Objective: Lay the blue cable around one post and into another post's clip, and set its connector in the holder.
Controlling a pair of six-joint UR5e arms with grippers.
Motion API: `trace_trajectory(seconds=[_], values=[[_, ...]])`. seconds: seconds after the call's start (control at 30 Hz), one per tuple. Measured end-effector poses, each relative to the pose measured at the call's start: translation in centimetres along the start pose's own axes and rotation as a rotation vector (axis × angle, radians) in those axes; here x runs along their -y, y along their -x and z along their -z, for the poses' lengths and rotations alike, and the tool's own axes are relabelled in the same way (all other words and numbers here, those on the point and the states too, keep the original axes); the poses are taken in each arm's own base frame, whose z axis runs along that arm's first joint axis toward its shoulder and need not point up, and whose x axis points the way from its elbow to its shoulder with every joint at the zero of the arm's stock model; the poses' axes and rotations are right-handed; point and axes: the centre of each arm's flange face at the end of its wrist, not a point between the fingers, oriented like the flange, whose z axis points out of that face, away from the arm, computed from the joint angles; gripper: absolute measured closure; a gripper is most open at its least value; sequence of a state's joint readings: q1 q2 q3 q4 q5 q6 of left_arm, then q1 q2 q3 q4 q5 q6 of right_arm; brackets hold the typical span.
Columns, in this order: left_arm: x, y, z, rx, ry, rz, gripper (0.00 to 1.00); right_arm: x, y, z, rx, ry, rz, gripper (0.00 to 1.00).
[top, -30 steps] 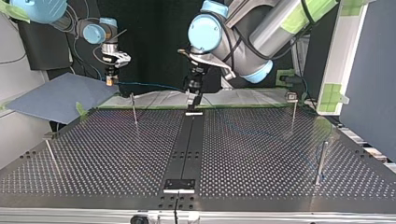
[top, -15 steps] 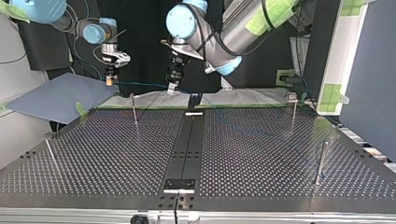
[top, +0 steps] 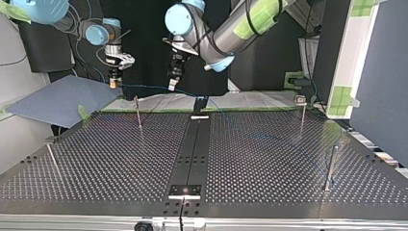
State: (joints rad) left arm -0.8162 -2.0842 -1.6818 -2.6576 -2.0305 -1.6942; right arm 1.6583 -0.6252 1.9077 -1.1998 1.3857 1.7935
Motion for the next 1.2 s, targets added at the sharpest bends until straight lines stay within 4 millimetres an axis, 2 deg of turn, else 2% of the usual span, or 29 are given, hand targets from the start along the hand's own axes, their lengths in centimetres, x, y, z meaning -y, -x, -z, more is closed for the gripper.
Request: trace_trajectory(seconds=[0.27, 0.57, 0.73, 0.97, 1.2], values=[[-1.1, -2.9, -2.7, 0.015, 0.025, 0.016, 0.0, 0.1, 0.0, 0.0, 0.0, -0.002, 0.003, 1.0], [-1.3, -6.7, -4.2, 0.017, 0.022, 0.018, 0.0, 0.1, 0.0, 0.0, 0.0, -0.001, 0.002, 1.0], [-0.7, -8.5, -4.9, 0.03, 0.015, 0.014, 0.0, 0.1, 0.0, 0.0, 0.0, -0.001, 0.002, 1.0], [0.7, -10.0, -7.4, 0.086, 0.004, 0.02, 0.0, 0.1, 0.0, 0.0, 0.0, 0.0, 0.002, 1.0], [1.3, -12.0, -8.8, 0.062, 0.008, 0.005, 0.0, -0.1, 0.0, 0.0, -0.001, 0.003, 0.001, 1.0]])
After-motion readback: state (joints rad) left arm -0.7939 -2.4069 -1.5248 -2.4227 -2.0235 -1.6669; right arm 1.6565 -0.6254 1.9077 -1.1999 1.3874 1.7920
